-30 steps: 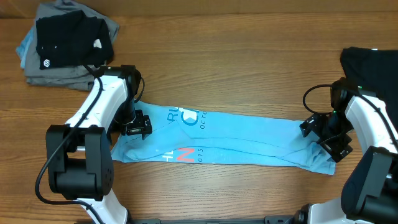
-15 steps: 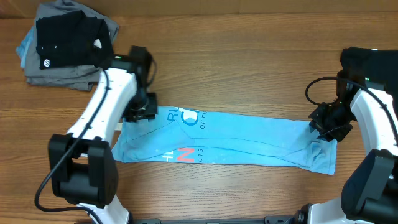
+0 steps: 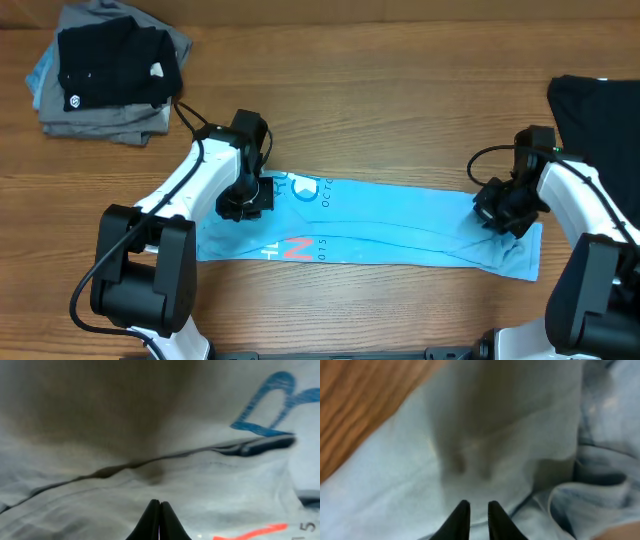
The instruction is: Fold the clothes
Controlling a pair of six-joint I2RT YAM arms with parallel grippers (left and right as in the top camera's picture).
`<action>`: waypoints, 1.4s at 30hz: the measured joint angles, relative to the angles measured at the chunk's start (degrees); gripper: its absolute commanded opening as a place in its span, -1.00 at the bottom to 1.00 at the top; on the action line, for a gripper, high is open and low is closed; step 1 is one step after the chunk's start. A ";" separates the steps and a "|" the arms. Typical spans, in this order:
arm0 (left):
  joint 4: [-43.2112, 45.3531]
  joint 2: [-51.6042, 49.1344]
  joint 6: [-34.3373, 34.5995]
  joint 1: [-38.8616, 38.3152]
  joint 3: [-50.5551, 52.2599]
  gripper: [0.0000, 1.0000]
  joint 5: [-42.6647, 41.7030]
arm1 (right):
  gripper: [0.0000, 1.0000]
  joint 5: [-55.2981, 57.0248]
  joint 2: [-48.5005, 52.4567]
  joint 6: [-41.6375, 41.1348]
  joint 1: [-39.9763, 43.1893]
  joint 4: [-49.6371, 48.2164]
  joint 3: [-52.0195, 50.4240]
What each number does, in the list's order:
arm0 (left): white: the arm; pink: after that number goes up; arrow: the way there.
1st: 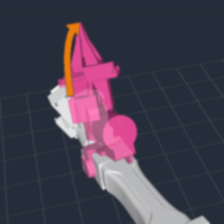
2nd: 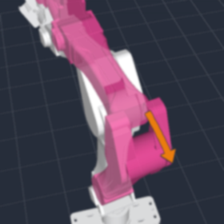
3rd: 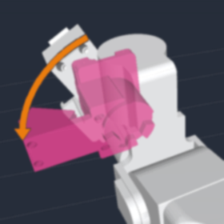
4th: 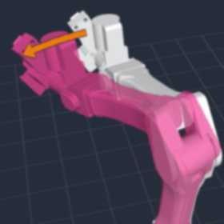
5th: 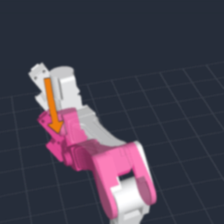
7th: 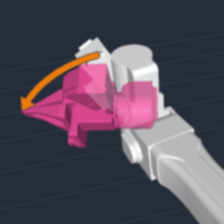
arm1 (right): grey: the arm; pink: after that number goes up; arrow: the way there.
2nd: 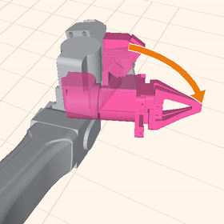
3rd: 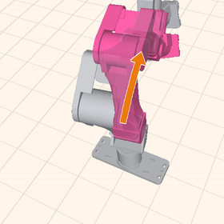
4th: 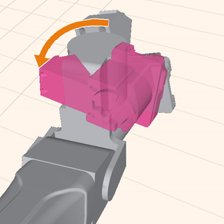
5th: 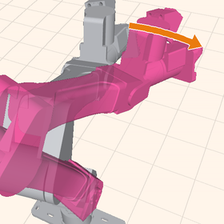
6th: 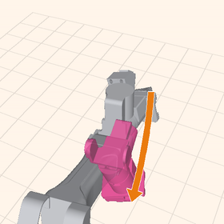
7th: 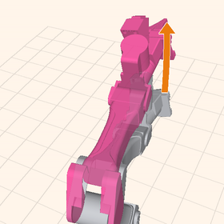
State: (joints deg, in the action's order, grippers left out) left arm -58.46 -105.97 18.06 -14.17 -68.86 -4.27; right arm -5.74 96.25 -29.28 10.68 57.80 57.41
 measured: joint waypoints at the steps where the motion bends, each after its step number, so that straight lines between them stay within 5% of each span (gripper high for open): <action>1: 0.85 0.00 0.00 0.13 0.74 -0.91 -0.04 | -0.66 -0.04 0.00 -0.50 0.00 -1.20 -1.11; 18: 5.22 0.46 0.26 12.15 7.28 -0.92 -2.67 | -0.69 -0.02 -0.20 -3.34 0.33 -5.90 -6.56; 32: 4.63 0.55 4.22 21.68 7.45 -0.92 -3.30 | -0.21 -0.90 -0.48 -3.45 -6.10 -10.01 -6.58; 42: 4.20 0.63 5.60 33.31 7.45 -0.92 -1.46 | -0.17 -2.47 -0.61 -3.50 -9.33 -10.21 -6.45</action>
State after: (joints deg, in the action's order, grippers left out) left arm -54.26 -105.34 23.66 19.14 -61.41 -5.74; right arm -8.21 95.64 -32.77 1.34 47.59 50.96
